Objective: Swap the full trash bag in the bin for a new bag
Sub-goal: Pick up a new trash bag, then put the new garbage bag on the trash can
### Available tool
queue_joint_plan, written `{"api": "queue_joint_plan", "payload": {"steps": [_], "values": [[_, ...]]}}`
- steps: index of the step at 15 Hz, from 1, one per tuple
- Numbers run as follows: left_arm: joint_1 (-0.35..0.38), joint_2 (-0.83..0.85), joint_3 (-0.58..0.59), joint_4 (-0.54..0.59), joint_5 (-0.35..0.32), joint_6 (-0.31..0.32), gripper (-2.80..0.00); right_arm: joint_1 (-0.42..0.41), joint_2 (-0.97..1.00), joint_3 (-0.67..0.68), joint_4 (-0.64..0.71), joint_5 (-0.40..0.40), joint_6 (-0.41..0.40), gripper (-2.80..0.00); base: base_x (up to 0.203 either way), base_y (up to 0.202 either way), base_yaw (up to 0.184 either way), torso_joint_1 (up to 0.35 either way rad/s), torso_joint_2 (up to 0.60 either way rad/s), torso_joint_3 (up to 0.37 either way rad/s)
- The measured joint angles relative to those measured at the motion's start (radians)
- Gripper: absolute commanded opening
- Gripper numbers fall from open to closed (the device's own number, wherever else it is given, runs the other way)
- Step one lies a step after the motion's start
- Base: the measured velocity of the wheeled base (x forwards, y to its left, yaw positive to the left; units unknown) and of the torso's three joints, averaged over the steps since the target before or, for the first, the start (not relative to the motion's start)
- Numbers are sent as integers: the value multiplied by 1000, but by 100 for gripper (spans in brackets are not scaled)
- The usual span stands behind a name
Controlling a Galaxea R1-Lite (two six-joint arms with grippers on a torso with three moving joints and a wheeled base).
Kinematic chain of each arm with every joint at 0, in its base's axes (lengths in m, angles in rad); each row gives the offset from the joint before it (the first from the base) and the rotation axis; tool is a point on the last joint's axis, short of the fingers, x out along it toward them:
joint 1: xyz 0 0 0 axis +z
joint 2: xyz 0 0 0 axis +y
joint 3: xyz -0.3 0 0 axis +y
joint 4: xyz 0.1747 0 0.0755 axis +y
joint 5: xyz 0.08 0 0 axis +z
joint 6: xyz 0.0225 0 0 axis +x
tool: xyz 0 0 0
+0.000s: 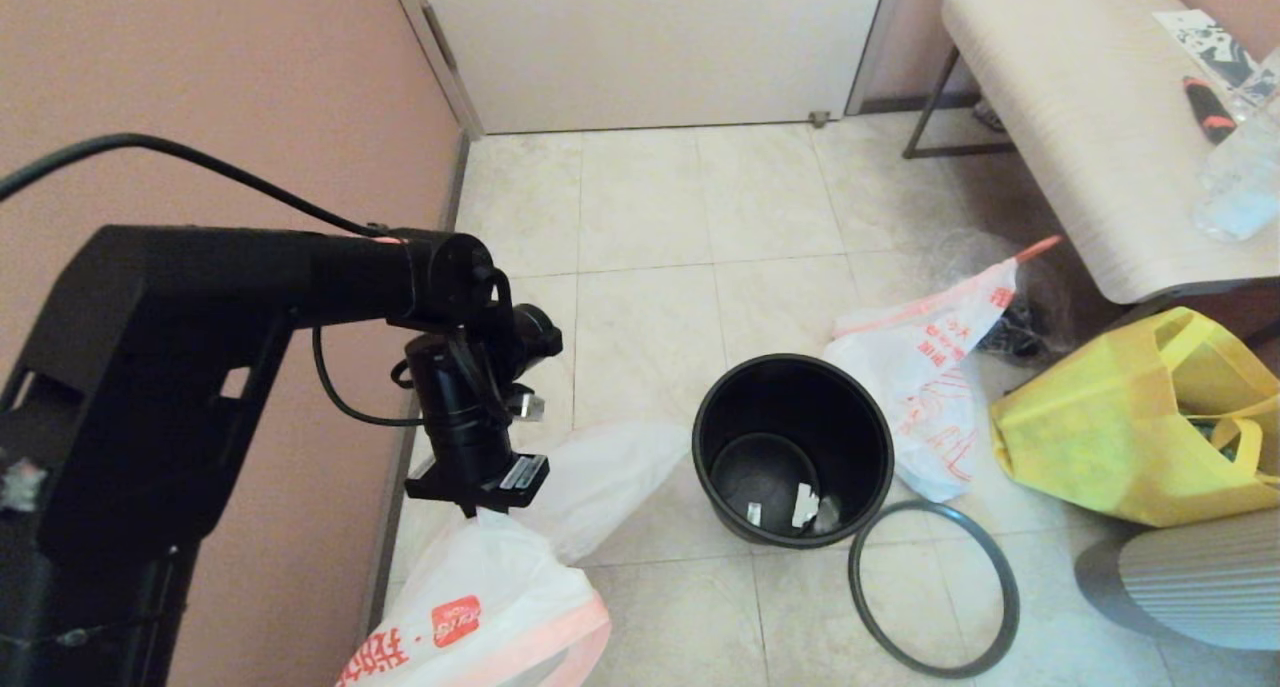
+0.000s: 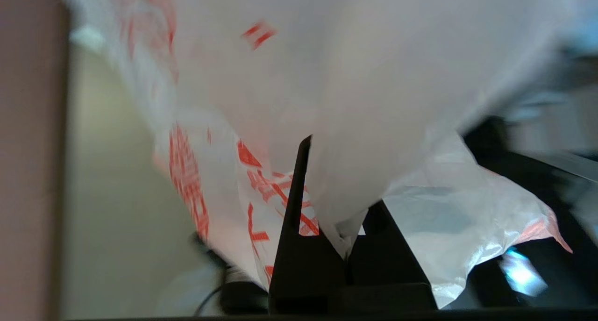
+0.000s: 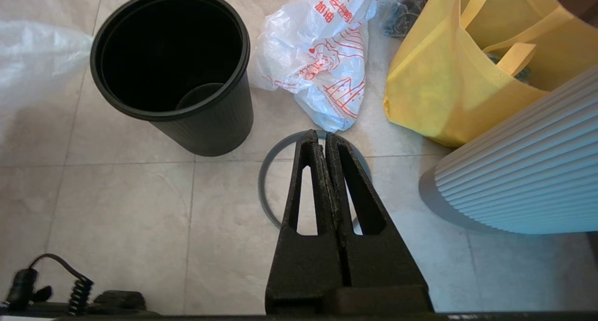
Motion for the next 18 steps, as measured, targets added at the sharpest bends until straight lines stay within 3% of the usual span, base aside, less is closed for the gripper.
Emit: {"api": "queue_joint_plan", "payload": {"steps": [5,9,14,16,18], "values": [[-22,-92,-6,-38,-101,2,-280,0,1,-8,6,11,-38,-280,0,0,0,0,0,0],[-13,-136,-9,-38,-126,3,-280,2,124,-159,58,70,-27,-280,0,0,0,0,0,0],[1,-185,-9,-38,-148,10,-280,29,565,-349,33,235,-30,-280,0,0,0,0,0,0],[4,-208,-10,-30,-155,8,-280,77,799,-428,-17,272,-21,-280,0,0,0,0,0,0],[19,-226,-10,-24,-205,7,-280,166,1023,-504,-96,275,5,-280,0,0,0,0,0,0]]}}
